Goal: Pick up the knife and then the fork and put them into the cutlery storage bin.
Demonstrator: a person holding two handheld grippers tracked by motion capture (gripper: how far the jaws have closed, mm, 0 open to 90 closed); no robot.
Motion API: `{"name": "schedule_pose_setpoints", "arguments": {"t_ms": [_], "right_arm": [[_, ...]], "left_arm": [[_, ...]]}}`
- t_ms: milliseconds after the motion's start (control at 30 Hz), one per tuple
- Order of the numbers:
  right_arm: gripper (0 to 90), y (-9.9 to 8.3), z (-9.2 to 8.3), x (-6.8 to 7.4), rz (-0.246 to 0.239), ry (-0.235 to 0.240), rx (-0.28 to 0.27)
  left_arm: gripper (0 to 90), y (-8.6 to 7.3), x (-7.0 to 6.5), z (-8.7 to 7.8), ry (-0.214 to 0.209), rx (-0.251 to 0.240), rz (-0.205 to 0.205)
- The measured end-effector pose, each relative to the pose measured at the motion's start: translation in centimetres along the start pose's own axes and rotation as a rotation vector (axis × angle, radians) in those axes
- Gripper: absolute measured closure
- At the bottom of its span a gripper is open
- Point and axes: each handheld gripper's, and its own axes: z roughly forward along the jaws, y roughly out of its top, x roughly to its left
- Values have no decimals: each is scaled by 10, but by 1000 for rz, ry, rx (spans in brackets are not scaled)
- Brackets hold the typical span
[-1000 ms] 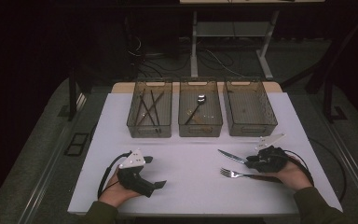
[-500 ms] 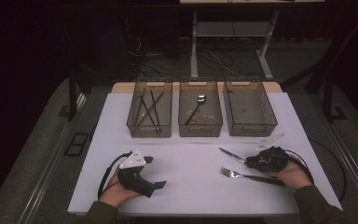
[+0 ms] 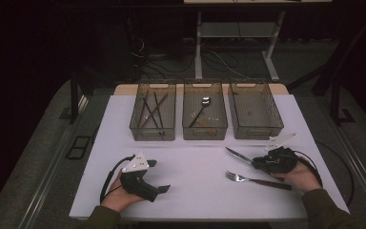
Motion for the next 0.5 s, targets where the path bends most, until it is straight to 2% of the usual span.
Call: {"name": "schedule_pose_setpoints", "arguments": {"t_ms": [267,500], "right_arm": [[773,5,-9,-1,13,11,-37],[773,11,-26,-2,23,3,-92]], "left_arm": [[0,0,0,0,0,-5,-3],[0,0,0,0,1,-8,-5]]}}
